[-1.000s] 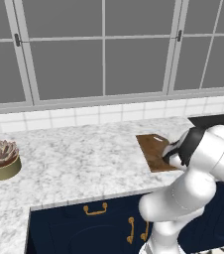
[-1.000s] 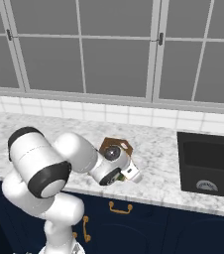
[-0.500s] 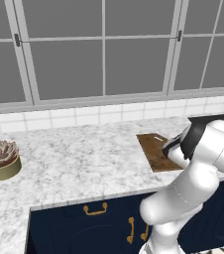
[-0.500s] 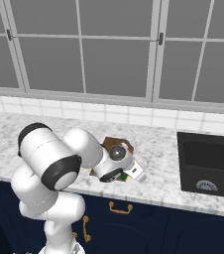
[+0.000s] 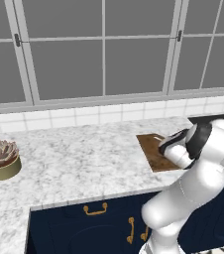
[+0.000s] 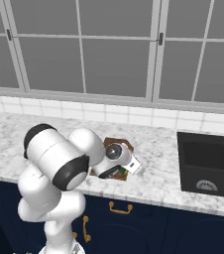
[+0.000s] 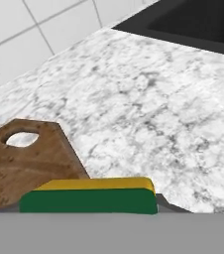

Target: Pick up the sponge from the counter and clean the cutting board by briefly scrubbing or pressing down on the cutting board. Once finished, release the sponge.

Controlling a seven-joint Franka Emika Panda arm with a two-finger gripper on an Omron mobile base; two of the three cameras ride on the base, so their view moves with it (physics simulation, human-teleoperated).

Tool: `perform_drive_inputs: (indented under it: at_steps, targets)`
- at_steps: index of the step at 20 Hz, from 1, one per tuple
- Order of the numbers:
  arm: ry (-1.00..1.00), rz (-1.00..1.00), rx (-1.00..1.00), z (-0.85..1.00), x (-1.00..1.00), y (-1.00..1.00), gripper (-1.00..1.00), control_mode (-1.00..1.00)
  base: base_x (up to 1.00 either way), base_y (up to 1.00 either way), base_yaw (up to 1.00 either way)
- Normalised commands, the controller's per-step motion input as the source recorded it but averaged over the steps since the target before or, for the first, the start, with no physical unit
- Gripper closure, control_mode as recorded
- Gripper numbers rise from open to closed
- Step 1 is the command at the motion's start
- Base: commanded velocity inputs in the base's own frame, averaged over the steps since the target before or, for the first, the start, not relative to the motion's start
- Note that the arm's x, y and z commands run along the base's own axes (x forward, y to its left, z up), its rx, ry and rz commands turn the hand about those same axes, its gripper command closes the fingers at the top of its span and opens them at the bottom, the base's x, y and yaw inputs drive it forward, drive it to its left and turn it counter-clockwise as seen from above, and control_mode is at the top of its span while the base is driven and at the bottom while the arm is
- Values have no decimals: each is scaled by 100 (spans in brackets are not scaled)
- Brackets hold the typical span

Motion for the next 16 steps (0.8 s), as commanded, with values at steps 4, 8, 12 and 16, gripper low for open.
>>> perform_drive_inputs:
  at_steps: [4,8,12,16]
  targets:
    - [-20,0,-9,-40,27,18,100,-100,0,0,0]
    - [-29,0,-14,-68,26,33,100,-100,0,0,0]
    - [-32,0,-14,-76,23,43,100,-100,0,0,0]
    - [-31,0,-7,-86,23,21,100,-100,0,0,0]
